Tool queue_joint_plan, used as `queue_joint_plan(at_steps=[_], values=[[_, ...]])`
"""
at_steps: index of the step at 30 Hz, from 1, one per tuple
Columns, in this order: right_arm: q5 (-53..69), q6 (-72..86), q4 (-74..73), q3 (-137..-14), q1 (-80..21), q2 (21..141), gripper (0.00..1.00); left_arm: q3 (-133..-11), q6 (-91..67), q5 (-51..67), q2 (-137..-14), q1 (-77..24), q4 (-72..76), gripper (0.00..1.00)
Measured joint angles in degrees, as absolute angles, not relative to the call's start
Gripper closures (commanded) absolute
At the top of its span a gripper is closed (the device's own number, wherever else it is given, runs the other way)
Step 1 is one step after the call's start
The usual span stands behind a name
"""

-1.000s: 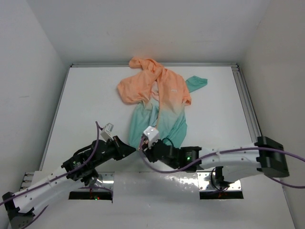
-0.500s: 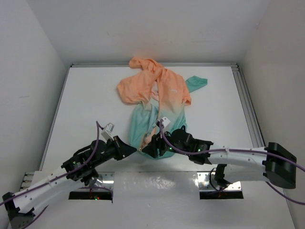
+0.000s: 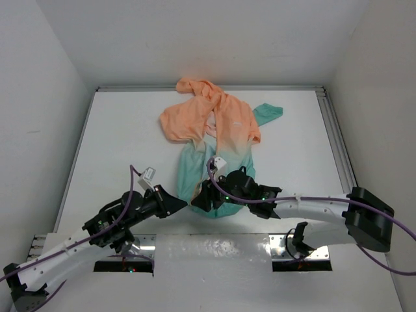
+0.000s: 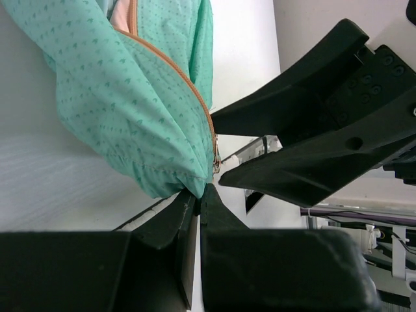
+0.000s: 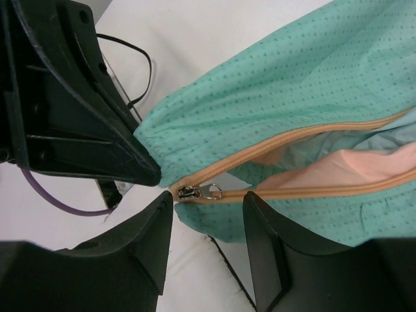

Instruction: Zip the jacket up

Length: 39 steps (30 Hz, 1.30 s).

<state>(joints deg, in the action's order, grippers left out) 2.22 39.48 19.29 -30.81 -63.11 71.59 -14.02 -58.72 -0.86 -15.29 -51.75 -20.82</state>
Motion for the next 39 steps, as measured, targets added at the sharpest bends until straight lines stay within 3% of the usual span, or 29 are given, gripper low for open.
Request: queue_joint_plan(at_steps=[22, 25, 29, 32, 39], values=[[4.6, 41.2, 20.9, -32.1, -62.7, 73.2, 0.71, -14.0, -58.4, -0.8, -15.0, -51.7, -21.1, 1.00], [4.6, 41.5, 21.0, -32.0, -62.7, 73.2, 0.79, -14.0, -58.3, -0.8, -14.5, -51.7, -21.2, 1.00], [4.6, 42.2, 22.0, -31.3, -62.6, 73.2, 0.79, -14.0, -58.3, -0.8, -14.3, -51.7, -21.9, 1.00], [4.9, 42.6, 22.6, -31.1, -62.6, 73.3, 0.68, -14.0, -58.3, -0.8, -14.2, -51.7, -22.1, 1.00], [5.8, 43.2, 24.3, -31.0, -62.6, 74.1, 0.70, -14.0, -58.3, -0.8, -14.0, -51.7, -22.2, 1.00]])
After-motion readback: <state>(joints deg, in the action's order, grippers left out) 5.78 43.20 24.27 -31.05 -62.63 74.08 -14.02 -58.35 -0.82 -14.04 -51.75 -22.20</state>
